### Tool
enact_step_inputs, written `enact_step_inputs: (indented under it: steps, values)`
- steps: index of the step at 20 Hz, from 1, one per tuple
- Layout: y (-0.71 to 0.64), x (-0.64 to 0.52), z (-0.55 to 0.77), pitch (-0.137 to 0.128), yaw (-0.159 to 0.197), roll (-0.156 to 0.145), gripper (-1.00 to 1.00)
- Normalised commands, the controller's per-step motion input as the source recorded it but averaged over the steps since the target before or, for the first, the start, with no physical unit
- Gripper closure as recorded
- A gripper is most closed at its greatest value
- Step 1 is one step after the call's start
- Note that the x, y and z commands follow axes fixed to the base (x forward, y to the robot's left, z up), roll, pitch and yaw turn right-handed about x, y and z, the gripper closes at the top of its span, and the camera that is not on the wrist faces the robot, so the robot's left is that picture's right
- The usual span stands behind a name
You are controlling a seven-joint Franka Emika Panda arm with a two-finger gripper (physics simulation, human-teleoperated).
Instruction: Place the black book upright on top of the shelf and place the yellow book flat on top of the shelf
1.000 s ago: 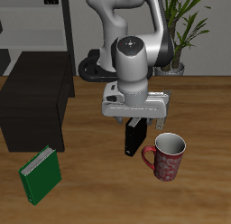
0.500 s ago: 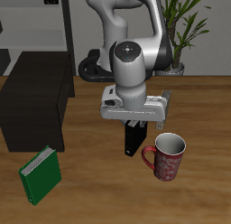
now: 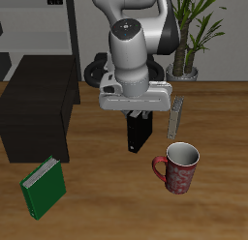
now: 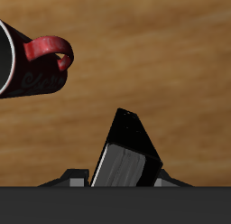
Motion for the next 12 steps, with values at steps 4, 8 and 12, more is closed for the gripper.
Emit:
enact_step_inputs:
  steps: [4,8,12]
  values:
    - [-0.42,-0.31,0.84,-0.044,0.006,0.028,1.00]
    - [-0.81,-0.57,1.04,-0.049,0.001,0.023,1.00]
    - [-1.00,-0.63,0.77,-0.019,-0.010,0.007,1.00]
